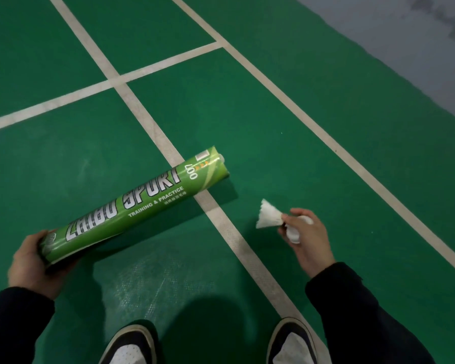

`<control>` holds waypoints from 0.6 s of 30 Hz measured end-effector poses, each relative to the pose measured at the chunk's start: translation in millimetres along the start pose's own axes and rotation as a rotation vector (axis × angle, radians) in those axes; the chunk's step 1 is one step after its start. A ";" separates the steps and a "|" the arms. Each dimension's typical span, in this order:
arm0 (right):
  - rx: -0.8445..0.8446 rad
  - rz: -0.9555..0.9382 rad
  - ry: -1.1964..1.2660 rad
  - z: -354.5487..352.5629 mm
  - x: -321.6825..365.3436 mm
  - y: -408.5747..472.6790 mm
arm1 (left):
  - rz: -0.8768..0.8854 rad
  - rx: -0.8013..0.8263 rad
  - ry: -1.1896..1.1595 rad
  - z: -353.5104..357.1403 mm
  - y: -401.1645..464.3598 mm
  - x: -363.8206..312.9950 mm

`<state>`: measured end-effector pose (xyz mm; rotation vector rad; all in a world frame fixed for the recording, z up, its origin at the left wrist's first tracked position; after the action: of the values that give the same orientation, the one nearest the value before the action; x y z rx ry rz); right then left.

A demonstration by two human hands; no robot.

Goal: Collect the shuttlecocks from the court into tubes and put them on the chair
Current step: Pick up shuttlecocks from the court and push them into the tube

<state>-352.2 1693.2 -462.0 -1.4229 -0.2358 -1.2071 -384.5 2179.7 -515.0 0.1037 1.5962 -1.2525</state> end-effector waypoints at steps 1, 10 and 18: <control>0.021 0.041 -0.064 4.0 -9.8 1.1 | -0.005 -0.010 -0.011 -0.9 0.1 0.5; 0.154 0.063 -0.412 29.6 -41.3 3.6 | -0.024 0.149 0.019 -17.7 7.7 4.6; 0.145 -0.024 0.076 27.9 -3.0 -11.0 | 0.013 0.127 -0.015 -0.3 -12.8 8.9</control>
<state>-347.3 1720.9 -451.0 -1.2493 -0.2827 -1.2364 -396.4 2169.7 -513.4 0.1840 1.5008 -1.3414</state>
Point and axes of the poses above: each hand's wrist, its own y-axis towards the middle knuckle, its own z-axis out of the palm, x = y × z, the point moved 1 cm from there along y, towards the middle knuckle, and after that the axes turned 8 degrees about y, right-handed, at the moved point
